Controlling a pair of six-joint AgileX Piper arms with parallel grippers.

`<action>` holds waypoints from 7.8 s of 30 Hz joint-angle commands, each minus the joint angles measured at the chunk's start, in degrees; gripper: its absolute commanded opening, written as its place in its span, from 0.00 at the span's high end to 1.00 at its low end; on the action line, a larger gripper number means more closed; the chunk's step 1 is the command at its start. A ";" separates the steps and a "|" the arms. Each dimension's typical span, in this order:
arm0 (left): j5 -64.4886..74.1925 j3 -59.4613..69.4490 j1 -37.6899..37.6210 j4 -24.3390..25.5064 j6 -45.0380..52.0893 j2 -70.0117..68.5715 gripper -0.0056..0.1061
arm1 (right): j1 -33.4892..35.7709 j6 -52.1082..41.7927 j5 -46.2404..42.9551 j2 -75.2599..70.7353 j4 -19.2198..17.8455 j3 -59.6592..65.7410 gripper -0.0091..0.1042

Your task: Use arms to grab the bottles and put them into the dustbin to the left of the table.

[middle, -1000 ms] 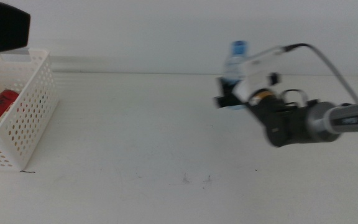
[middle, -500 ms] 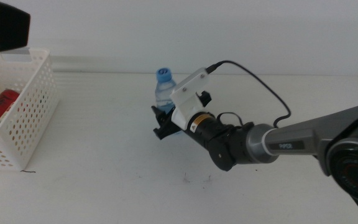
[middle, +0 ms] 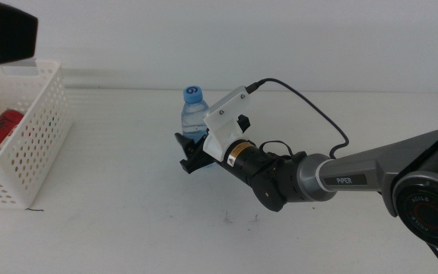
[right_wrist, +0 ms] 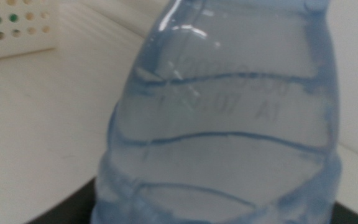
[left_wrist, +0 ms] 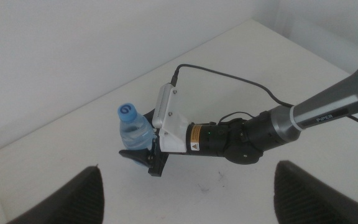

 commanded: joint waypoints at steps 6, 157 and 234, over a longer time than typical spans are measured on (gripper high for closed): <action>-0.72 0.16 -0.17 -0.26 -0.40 -0.20 0.11 | 0.16 5.57 -1.81 -0.65 -2.63 1.51 0.10; -91.94 34.52 -5.64 42.35 -41.93 50.57 0.97 | 4.04 11.40 78.82 -84.51 2.56 18.71 0.10; -30.04 13.90 2.93 11.68 -4.67 8.01 0.27 | 4.04 11.40 78.82 -84.51 2.56 18.71 0.10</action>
